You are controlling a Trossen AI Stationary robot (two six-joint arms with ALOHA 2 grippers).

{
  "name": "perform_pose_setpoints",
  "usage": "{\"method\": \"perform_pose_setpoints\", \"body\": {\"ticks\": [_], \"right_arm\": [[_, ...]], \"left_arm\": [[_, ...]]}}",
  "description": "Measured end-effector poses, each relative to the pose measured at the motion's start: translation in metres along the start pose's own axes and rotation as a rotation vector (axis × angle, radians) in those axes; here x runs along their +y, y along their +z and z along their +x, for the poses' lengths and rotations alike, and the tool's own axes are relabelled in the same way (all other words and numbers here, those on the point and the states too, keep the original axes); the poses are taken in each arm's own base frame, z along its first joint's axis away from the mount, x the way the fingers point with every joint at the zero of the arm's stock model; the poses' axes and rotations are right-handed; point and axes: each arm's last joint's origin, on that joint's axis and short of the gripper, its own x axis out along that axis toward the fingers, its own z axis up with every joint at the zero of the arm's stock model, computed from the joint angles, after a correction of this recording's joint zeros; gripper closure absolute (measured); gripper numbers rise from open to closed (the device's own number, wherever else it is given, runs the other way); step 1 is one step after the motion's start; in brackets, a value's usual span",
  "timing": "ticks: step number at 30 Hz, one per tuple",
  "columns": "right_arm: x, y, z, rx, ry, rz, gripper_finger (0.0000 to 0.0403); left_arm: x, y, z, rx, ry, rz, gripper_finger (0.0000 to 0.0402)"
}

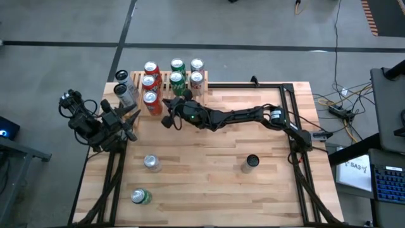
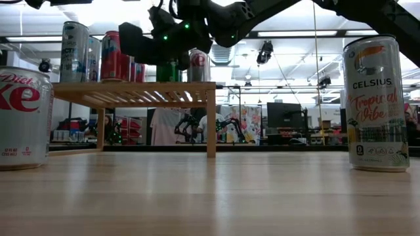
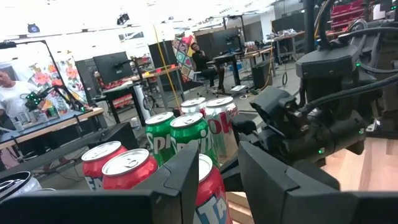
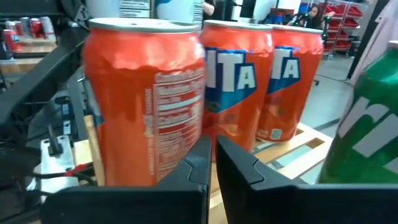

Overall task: Place canned beverage on shelf
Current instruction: Put the orange soda can on the shelf aligned with the other orange soda can

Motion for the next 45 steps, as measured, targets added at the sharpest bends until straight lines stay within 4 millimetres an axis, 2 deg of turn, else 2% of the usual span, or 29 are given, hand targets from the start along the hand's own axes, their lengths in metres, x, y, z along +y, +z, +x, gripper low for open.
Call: {"method": "perform_pose_setpoints", "body": {"ticks": [6,9,14,18,22,27,30,35,45], "right_arm": [[0.006,0.000,-0.004,0.016,0.014,-0.030,0.0390],[0.012,0.012,-0.014,0.041,0.035,-0.077,0.0390],[0.017,0.052,-0.042,0.071,0.074,-0.185,0.0390],[0.012,0.085,-0.071,0.121,0.089,-0.343,0.0390],[-0.006,0.120,-0.104,0.186,0.110,-0.417,0.0390],[-0.033,0.146,-0.142,0.281,0.120,-0.387,0.0390],[-0.042,0.149,-0.159,0.308,0.127,-0.353,0.0390],[-0.051,0.134,-0.176,0.285,0.195,-0.326,0.0390],[-0.066,0.101,-0.201,0.178,0.193,-0.311,0.0390]], "left_arm": [[-0.001,-0.002,0.000,0.027,0.021,0.020,0.0304],[-0.005,-0.007,0.000,0.030,0.021,0.039,0.0304],[-0.020,-0.007,0.000,-0.076,-0.102,-0.004,0.0304],[-0.033,-0.008,0.000,-0.059,-0.107,-0.061,0.0313],[-0.054,-0.026,0.001,0.009,-0.056,-0.113,0.0332],[-0.075,-0.038,0.002,0.032,-0.033,-0.187,0.0358],[-0.084,-0.044,0.006,0.044,0.017,-0.182,0.0364],[-0.093,-0.050,0.020,0.042,-0.024,-0.184,0.0365],[-0.084,-0.055,0.053,0.058,0.147,-0.193,0.0365]]}}
